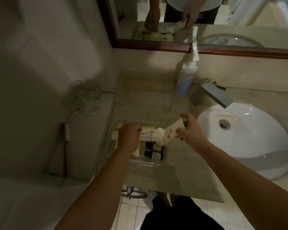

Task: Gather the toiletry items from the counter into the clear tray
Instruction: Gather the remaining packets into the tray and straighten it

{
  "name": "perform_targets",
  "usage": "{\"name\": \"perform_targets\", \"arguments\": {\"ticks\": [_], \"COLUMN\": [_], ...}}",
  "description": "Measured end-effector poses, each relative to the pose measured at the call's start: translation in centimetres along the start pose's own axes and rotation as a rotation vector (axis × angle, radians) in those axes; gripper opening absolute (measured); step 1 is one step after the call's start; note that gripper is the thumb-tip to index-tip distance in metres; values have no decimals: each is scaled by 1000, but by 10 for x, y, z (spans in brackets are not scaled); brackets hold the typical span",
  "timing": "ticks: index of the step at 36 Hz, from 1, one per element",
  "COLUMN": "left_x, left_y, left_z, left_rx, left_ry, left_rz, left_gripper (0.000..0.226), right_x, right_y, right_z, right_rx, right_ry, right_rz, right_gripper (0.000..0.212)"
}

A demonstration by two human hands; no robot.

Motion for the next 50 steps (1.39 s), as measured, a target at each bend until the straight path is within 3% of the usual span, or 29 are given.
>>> {"name": "perform_targets", "arguments": {"ticks": [3,10,24,38,50], "left_x": [10,21,21,21,-33], "left_y": [10,27,44,26,-5], "left_z": [-2,-4,-4,-16,-73], "left_rx": [26,43,156,83,-83], "left_ry": [2,25,139,-11,65], "left_rz": [-50,-68,-44,-51,34], "left_gripper": [25,23,29,32,31], "right_x": [6,9,11,34,122], "right_y": [5,13,8,0,-10], "right_z": [5,9,4,6,-6], "right_rx": [38,43,57,57,-60], "right_ry": [30,24,180,63,-87], "right_rz": [-8,14,57,-15,-248], "right_gripper": [66,40,27,23,17]}}
Point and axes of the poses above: each hand's wrist, its own y-axis towards the middle knuckle, its own x-axis out of the palm, z = x × y, the point moved 2 cm from there along y, towards the middle knuckle, and after that the axes turned 7 degrees about z, right-handed, at the moved point
